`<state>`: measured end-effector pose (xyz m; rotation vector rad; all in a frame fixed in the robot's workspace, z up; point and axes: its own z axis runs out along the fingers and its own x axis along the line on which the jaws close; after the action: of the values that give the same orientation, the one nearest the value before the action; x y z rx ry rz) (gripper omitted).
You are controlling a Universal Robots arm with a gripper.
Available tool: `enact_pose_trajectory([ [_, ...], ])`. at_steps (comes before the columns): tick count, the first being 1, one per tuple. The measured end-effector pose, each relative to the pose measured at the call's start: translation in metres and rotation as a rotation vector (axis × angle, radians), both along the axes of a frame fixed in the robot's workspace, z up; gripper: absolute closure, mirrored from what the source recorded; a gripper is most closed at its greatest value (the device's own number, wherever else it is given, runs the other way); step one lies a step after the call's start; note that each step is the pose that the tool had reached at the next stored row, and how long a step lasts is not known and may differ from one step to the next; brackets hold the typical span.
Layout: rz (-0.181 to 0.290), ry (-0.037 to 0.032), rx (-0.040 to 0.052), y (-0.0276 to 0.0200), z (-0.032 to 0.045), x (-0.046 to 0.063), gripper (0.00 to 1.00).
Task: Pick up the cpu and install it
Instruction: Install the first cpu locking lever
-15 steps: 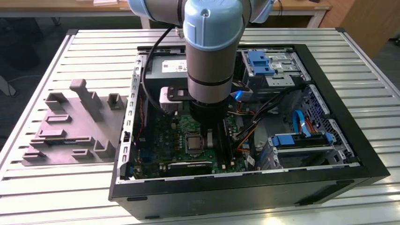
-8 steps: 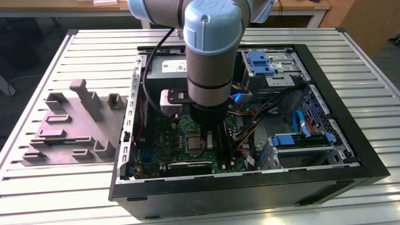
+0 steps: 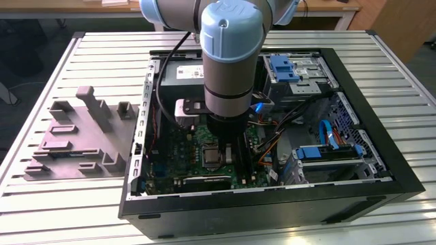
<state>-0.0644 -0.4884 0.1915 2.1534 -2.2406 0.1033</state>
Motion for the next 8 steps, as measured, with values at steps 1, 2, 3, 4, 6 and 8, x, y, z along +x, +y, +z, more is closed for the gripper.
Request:
enact_pose_trajectory([
  [1,0.0,0.0,0.0,0.0,-0.0001,0.0,0.89],
  [2,0.0,0.0,-0.0001,0.0,-0.0003,0.0,0.89],
  [3,0.0,0.0,0.0,0.0,-0.0006,0.0,0.89],
  [4,0.0,0.0,0.0,0.0,-0.0009,0.0,0.89],
  [6,0.0,0.0001,-0.0003,0.0,-0.0017,0.0,0.89],
  [8,0.0,0.0002,-0.0004,-0.0001,-0.0026,0.0,0.89],
])
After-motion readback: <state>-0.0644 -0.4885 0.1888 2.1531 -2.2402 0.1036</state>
